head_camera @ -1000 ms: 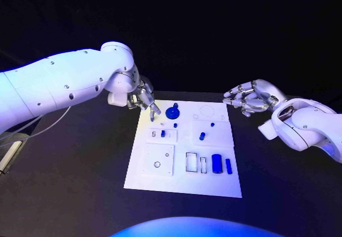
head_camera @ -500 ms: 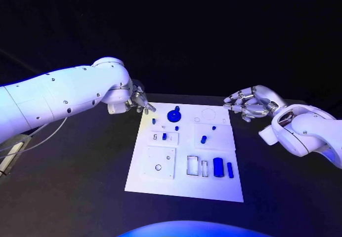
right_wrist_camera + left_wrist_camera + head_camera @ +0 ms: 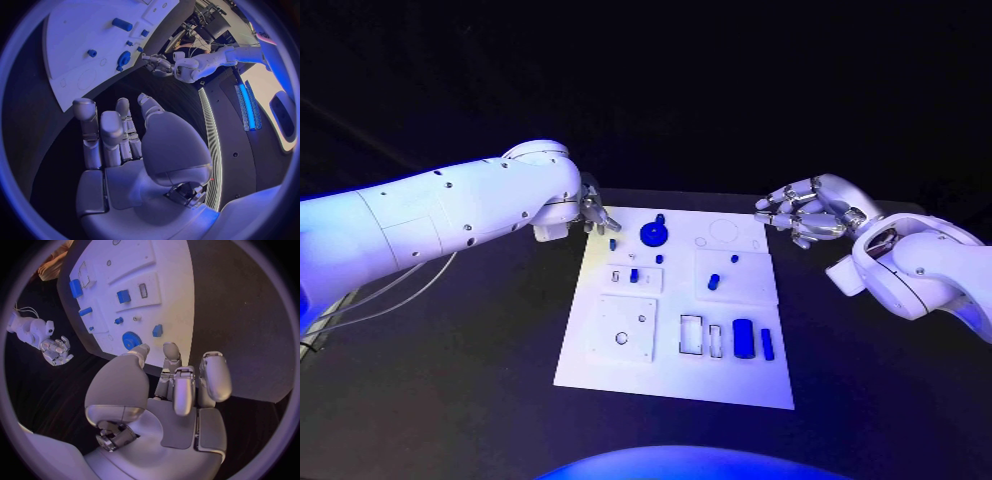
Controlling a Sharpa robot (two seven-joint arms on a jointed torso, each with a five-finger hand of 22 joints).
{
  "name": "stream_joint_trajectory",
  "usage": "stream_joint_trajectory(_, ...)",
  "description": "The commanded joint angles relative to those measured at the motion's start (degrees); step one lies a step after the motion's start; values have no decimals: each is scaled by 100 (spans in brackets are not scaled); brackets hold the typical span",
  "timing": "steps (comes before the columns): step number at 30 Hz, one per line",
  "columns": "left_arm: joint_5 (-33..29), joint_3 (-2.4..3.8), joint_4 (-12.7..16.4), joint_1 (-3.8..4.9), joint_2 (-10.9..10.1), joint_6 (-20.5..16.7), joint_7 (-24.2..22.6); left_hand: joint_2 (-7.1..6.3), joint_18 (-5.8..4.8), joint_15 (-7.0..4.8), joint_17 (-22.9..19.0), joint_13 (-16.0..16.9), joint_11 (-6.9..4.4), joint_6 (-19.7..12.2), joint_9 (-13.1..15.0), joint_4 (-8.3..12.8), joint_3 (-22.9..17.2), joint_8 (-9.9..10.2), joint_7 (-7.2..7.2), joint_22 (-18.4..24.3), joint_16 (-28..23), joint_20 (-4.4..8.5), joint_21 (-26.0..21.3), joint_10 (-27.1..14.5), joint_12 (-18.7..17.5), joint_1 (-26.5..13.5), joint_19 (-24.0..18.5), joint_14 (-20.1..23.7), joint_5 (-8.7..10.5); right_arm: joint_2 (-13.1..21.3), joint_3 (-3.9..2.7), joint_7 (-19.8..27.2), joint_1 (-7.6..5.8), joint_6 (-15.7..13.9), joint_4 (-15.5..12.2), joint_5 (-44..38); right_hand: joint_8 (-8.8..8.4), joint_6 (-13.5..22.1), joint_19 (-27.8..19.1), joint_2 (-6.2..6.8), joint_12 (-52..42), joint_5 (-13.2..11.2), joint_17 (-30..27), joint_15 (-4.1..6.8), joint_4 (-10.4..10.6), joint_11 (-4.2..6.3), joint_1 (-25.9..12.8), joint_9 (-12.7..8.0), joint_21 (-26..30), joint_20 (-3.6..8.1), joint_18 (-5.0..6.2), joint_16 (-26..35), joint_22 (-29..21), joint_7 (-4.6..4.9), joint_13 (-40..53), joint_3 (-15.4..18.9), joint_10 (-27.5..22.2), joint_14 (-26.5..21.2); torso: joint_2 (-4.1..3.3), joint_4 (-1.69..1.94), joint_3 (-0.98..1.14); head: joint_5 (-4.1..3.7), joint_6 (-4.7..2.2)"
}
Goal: Assemble the parts on the task board
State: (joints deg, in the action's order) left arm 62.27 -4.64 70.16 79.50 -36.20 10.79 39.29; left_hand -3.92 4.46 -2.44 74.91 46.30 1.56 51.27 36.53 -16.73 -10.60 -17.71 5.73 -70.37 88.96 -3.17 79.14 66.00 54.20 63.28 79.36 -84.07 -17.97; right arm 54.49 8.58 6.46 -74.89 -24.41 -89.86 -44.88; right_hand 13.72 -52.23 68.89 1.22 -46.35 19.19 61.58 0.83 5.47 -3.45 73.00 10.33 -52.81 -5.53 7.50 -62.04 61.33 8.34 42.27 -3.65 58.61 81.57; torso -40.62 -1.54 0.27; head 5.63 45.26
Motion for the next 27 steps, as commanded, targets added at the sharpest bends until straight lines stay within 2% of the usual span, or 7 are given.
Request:
stream_joint_trajectory(1,260,-9,-78,-35,86,-28,-129,-2,-23,31,1392,21,9,26,-20,-9,47,12,37,-25,24,-7,26,32,34,-51,47,-554,-22,-1,-2,88,3,-30,-8,-59,36,25,42,23,7,20,-7,-17,41,-9,-26,-6,17,-3,74,21,-1,4,-10,-6,25,25,-1,-8,1,18,5)
stream_joint_trajectory(11,196,-55,-303,-110,293,259,-99,48,-33,25,1392,86,-8,108,-88,-3,93,-21,13,-82,24,-12,61,98,121,-55,78,-555,-29,-3,-2,100,3,-40,-25,-57,36,25,42,23,7,20,-7,-17,41,-9,-26,-6,17,-3,74,21,-1,4,-10,-6,25,25,2,-3,1,-23,37)
stream_joint_trajectory(15,179,-61,-329,-120,315,364,-68,71,-37,18,1395,105,-17,153,-114,-2,105,-41,1,-105,26,-9,76,117,148,-41,90,-556,-30,-2,-2,100,3,-41,-30,-57,36,25,42,23,7,20,-7,-17,41,-9,-26,-6,17,-3,74,21,-1,4,-10,-6,25,25,4,3,4,-14,42)
stream_joint_trajectory(21,121,-64,-332,-124,322,429,-24,127,-53,-6,1399,334,-48,272,-177,-2,145,-105,-36,-192,29,7,129,272,372,-17,134,-557,-31,-1,-3,101,3,-41,-35,-57,36,25,42,23,7,20,-7,-17,41,-9,-26,-6,17,-3,74,21,-1,4,-10,-6,25,25,7,1,0,-19,38)
stream_joint_trajectory(27,97,-65,-329,-125,329,459,5,133,-57,-12,1399,359,-56,296,-188,-2,155,-122,-44,-210,29,11,140,290,400,-12,143,-557,-31,0,-3,99,3,-38,-43,-57,36,25,42,23,7,20,-7,-17,41,-9,-26,-6,17,-3,74,21,-1,4,-10,-6,25,25,5,-2,4,-13,45)
